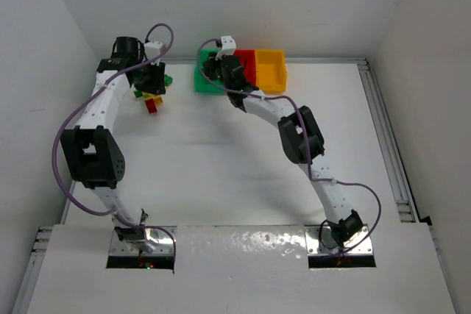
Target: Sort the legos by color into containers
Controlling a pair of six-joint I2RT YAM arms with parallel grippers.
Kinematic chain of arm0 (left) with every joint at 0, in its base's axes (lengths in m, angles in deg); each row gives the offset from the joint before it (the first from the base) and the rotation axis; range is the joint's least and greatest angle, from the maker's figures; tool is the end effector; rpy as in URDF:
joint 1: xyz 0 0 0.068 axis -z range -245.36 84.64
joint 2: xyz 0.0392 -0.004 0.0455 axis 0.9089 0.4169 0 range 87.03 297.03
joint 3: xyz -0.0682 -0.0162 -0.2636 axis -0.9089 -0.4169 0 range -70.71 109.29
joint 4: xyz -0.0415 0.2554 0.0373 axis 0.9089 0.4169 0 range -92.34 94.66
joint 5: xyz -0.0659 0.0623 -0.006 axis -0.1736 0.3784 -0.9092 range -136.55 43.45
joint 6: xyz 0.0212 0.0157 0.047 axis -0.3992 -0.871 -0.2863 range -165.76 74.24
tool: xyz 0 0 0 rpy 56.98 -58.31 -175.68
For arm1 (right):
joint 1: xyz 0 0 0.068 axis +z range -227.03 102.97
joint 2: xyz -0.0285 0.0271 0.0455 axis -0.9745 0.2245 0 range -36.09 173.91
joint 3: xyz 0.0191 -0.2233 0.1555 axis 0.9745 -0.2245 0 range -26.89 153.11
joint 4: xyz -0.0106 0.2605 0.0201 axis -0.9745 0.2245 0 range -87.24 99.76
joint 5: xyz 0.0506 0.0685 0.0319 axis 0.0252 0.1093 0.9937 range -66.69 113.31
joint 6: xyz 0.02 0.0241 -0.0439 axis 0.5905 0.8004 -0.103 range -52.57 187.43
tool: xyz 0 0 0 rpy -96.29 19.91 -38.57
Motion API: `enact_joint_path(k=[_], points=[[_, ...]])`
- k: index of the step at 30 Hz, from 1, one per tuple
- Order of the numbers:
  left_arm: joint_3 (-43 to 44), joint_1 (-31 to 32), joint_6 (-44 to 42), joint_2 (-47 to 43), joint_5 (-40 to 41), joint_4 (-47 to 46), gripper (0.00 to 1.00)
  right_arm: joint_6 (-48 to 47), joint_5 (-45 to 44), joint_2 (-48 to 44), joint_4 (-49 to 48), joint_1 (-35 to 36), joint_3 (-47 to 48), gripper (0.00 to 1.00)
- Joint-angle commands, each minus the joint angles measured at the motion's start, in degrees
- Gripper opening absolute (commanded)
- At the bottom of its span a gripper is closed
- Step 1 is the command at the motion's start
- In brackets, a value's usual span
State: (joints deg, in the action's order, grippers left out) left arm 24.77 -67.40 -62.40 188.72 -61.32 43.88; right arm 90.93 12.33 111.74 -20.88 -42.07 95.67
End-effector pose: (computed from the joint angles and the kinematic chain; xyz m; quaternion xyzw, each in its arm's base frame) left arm 0.3897 0.0048 0.3192 0.1604 0.9260 -0.0682 0.3348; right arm 0.4953 0.3380 0.2006 -0.0048 0.7169 0.2789 0.6389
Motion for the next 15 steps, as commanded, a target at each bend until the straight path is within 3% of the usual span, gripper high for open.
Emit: enact_joint_path(k=[1,5,8,11,14,15], points=[[3.4,-0.5,-6.2,-0.5,-8.6,1.9,0.0,-4.1,10.9,-14.1,-6.6,-0.2,-7.9,0.33],[5.0,-0.4,-12.6,-1.1,-19.9,5.6,0.0,-15.8,21.1,-28.9,-5.1,-0.2,-28.5,0.57],[4.6,-0.3,-15.3,-2.3,-22.4,6.5,0.0,-18.8,23.5,-40.1,0.4,-0.6,-38.6,0.66],[4.1,0.8,-19.9,-3.5,-24.2,8.3,0.0,-26.3,32.6,-47.6,7.8,-0.8,-43.8,0.72],[3.0,4.6,-20.5,-5.1,-19.5,7.0,0.0,-23.0,32.7,-51.5,11.3,-0.8,-44.7,0.74],[2.7,5.9,-20.5,-5.7,-18.2,6.3,0.0,-17.6,32.2,-52.2,10.9,-0.7,-45.0,0.72]])
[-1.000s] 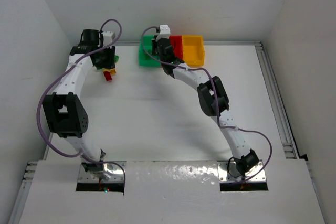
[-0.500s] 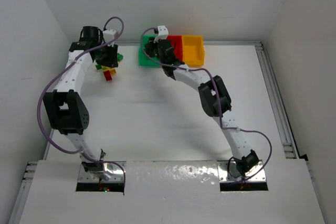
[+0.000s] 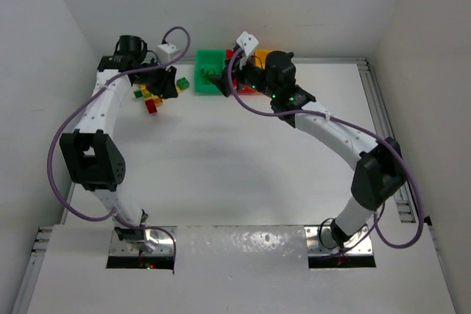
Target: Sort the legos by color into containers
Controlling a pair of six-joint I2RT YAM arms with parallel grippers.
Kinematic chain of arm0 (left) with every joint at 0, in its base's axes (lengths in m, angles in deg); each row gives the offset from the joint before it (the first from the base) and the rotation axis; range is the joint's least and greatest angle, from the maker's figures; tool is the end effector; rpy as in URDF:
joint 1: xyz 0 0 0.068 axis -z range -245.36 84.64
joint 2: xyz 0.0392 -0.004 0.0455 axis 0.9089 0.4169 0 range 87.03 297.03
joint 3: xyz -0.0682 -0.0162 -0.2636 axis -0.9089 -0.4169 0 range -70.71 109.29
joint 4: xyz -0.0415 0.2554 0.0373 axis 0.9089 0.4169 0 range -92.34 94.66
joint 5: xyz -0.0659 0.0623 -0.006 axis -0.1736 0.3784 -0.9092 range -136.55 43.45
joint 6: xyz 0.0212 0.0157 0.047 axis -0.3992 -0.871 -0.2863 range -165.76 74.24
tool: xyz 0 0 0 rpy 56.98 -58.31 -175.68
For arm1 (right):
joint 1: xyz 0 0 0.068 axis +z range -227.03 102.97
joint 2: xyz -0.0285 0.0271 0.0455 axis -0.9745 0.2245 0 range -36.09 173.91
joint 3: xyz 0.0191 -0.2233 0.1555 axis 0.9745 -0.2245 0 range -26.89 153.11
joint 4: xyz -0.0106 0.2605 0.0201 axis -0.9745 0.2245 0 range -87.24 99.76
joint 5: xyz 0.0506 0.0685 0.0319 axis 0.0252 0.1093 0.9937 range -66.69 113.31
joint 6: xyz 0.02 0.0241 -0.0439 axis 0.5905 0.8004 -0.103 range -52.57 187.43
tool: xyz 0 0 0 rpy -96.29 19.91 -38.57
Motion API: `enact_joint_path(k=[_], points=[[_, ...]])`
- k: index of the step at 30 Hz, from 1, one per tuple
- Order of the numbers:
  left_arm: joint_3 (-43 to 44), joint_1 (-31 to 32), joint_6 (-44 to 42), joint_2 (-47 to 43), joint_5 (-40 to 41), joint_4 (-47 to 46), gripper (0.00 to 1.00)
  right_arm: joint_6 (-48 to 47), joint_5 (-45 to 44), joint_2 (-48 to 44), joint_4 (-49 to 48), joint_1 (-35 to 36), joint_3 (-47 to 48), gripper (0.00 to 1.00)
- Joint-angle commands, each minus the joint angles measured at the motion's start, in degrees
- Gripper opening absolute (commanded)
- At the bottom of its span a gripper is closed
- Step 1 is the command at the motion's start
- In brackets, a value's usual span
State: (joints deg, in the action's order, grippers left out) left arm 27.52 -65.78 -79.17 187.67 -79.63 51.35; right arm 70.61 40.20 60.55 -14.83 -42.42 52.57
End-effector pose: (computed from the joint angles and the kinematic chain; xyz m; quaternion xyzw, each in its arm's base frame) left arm 0.3740 -0.0167 0.3364 0.3400 0.8557 -0.1792 0.3466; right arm 0.3320 0.2417 0.3614 -0.2890 0.6427 0.3252 0.6306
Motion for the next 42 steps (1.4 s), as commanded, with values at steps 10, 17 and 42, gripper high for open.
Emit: enact_joint_path(k=[10,17,42], points=[[-1.7,11.6,0.3,-6.4,-2.5,-1.7,0.0,16.0,-4.7,-2.8,2.9,0.9,-5.1,0.64],[-3.1,12.1,0.4,-7.8,-4.8,-1.4,0.0,14.6,-4.7,-2.3,5.0,2.0,-6.6,0.68],[-5.3,13.2,1.9,-8.3,-3.7,-3.1,0.0,16.2,-12.4,6.4,2.6,5.3,1.9,0.53]])
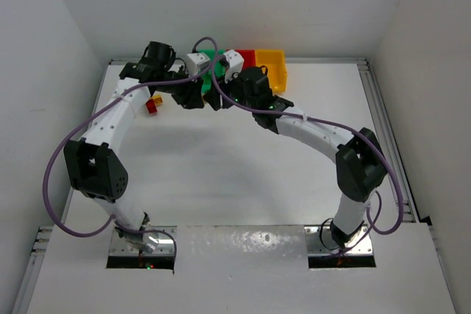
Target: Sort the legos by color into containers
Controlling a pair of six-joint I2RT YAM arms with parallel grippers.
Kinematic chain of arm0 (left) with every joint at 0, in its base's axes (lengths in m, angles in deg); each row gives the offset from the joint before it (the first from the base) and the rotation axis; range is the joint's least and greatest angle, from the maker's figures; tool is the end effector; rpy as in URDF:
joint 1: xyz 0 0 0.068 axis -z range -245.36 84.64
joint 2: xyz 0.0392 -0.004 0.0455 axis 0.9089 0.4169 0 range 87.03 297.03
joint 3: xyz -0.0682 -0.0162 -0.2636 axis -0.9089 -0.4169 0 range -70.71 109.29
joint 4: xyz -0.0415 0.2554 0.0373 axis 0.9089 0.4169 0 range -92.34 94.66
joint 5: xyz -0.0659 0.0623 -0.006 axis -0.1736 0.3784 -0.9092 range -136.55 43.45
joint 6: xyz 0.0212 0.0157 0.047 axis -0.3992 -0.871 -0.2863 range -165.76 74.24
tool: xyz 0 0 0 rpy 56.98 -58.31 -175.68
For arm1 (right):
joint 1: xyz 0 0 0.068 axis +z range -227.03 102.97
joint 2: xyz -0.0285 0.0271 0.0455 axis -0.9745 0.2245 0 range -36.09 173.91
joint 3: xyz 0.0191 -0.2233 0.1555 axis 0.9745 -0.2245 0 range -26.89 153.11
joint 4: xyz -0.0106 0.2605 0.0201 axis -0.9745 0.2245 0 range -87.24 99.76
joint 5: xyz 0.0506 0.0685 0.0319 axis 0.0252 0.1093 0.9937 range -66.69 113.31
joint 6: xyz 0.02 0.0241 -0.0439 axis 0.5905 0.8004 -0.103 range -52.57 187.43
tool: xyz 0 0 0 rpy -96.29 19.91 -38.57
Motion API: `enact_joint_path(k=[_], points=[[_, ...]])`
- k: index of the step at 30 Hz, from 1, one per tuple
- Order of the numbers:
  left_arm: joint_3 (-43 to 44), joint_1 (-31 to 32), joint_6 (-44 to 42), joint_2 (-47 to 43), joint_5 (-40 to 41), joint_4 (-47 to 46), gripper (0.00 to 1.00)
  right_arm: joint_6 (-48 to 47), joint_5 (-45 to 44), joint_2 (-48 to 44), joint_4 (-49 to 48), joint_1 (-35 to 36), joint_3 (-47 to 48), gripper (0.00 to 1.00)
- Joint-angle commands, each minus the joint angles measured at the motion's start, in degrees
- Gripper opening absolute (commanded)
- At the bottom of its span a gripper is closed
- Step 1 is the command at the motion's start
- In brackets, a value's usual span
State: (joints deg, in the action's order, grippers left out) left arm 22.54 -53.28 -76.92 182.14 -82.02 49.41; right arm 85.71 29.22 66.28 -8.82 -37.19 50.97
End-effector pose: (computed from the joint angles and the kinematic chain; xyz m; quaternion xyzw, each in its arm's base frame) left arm 0.3393 -0.0937 0.3455 0.4218 0.8061 -0.2361 0.3412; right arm 0.3287 0.2790 0.2998 -0.1776 0.7614 0.3375 0.5242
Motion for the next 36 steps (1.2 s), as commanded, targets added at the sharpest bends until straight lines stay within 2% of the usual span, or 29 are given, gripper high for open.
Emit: enact_joint_path(k=[1,3,4,6,10,16,17,18,20,21,22,27,30,36], points=[[-0.3,0.7,-0.2,-2.7,-1.3,-1.5,0.0,1.3,-1.3,0.9,-3.4,0.2,3.8,0.53],[0.0,0.7,0.0,-2.5,-1.3,-1.5,0.0,1.2,-1.3,1.5,-3.3,0.5,3.9,0.51],[0.1,0.7,-0.1,-2.5,-1.4,-1.5,0.0,1.1,-1.3,1.7,-3.3,0.7,4.0,0.45],[0.3,0.7,-0.1,-2.4,-1.0,-1.5,0.0,1.2,-1.3,2.0,-2.8,0.8,3.9,0.43],[0.3,0.7,-0.1,-2.3,0.7,-1.6,0.0,1.0,-1.3,2.1,-1.9,0.7,3.8,0.51],[0.5,0.7,0.4,-1.9,1.7,-2.2,0.0,1.3,-0.2,2.6,-0.4,0.9,3.9,0.5],[0.6,0.7,0.4,-1.9,1.8,-2.3,0.0,1.4,-0.4,2.7,-0.5,1.1,3.9,0.47],[0.7,0.7,0.4,-1.8,1.7,-2.2,0.0,1.4,-0.5,2.7,-0.6,1.0,3.8,0.34],[0.9,0.7,0.2,-1.7,2.1,-2.2,0.0,1.6,-1.2,2.8,-0.9,1.0,3.9,0.19],[1.0,0.7,0.3,-1.7,2.1,-2.1,0.0,1.5,-1.5,2.8,-1.1,1.0,3.9,0.07],[0.9,0.7,0.2,-1.7,2.2,-2.1,0.0,1.6,-1.8,2.8,-1.1,1.1,4.0,0.0],[-1.8,0.7,1.3,-1.7,5.7,-4.3,0.0,2.6,-5.7,2.0,-2.9,1.0,3.9,0.0],[-5.1,0.7,2.2,-1.2,11.2,-6.0,0.0,2.3,-9.3,1.2,-5.0,0.9,4.1,0.0],[-7.3,0.7,3.3,-0.6,13.8,-6.6,0.0,2.6,-12.1,2.0,-5.0,0.2,6.9,0.0]])
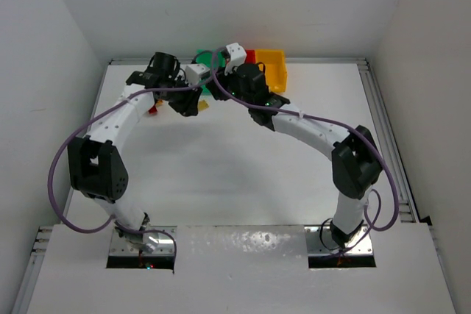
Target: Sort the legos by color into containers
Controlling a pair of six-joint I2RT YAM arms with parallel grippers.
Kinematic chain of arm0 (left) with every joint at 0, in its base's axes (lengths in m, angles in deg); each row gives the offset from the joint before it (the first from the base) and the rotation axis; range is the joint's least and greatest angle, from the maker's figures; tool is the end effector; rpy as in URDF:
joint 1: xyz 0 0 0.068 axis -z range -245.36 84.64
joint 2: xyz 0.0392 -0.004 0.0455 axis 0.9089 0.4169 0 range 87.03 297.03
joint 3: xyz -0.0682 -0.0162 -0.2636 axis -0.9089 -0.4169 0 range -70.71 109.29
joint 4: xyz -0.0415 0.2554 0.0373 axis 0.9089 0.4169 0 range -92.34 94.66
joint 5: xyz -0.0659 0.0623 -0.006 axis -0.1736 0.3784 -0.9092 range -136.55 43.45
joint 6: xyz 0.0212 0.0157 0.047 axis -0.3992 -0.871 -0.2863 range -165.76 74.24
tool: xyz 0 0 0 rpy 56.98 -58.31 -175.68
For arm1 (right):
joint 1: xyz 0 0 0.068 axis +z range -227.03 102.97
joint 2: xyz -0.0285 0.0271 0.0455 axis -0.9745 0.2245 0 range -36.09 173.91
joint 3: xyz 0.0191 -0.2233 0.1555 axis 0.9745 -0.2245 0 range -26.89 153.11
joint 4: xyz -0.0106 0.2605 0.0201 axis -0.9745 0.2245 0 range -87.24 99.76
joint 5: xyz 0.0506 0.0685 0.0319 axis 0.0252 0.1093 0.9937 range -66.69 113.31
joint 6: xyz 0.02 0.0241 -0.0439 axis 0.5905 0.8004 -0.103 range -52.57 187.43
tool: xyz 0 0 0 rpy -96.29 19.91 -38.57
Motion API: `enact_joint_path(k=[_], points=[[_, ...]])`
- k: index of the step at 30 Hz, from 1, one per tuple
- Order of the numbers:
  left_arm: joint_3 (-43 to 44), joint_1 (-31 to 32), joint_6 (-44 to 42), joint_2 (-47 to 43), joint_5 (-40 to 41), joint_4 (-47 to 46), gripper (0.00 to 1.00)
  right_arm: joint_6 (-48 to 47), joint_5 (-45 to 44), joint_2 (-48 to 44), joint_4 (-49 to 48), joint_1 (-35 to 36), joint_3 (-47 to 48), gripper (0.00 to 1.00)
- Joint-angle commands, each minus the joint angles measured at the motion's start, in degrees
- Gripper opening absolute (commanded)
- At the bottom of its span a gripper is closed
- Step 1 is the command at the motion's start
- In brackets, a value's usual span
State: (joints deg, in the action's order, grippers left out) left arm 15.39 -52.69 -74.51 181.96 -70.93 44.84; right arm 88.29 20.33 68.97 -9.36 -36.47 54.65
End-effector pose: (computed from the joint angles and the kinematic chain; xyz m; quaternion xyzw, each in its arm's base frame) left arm 0.3416 -0.0918 0.3099 0.3883 0.8525 -0.1600 0.3111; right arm 0.3390 0.2877 0.3040 -0.1160 0.7650 0.3061 0.5546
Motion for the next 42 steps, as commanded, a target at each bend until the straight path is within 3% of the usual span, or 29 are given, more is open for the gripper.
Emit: enact_joint_path(k=[1,4,7,11,19,23,31,34,35,38,42], points=[[-0.3,0.1,1.1,-0.5,2.9,-2.5,0.0,0.2,-3.4,-0.5,-4.7,-0.7,3.2,0.0],[-0.7,0.1,2.8,-0.7,5.0,-3.9,0.0,0.4,-4.0,0.1,-4.8,-1.1,3.4,0.0],[-0.1,-0.2,6.9,-0.8,12.8,-6.2,0.0,0.5,-5.7,1.6,-4.5,-1.4,4.6,0.0],[1.4,-2.7,12.0,-0.8,23.0,-8.7,0.0,-0.3,-8.9,11.0,-5.4,-2.5,13.9,0.0],[1.3,-6.0,13.7,-1.5,21.5,-8.3,0.0,-1.1,-11.1,33.4,-5.8,-4.2,43.3,0.0],[0.6,-6.4,13.4,-1.6,21.0,-8.2,0.0,1.4,-11.3,38.6,-11.4,-5.3,45.6,0.0],[1.1,-7.6,13.5,-0.8,19.0,-8.2,0.0,4.8,-7.9,43.8,-7.7,-6.5,48.6,0.0],[1.3,-7.7,13.5,-0.5,18.2,-8.0,0.0,4.6,-7.8,44.6,-6.4,-6.9,49.2,0.14],[1.4,-7.7,13.5,-0.5,17.9,-7.9,0.0,4.8,-6.9,44.7,-6.1,-7.1,49.5,0.39],[1.4,-7.9,13.4,-0.5,17.5,-7.7,0.0,4.2,-4.7,43.7,-5.3,-7.2,49.7,0.59],[1.7,-8.0,13.3,-0.4,16.1,-7.5,0.0,3.6,-3.5,40.0,-6.4,-7.2,46.4,0.67]])
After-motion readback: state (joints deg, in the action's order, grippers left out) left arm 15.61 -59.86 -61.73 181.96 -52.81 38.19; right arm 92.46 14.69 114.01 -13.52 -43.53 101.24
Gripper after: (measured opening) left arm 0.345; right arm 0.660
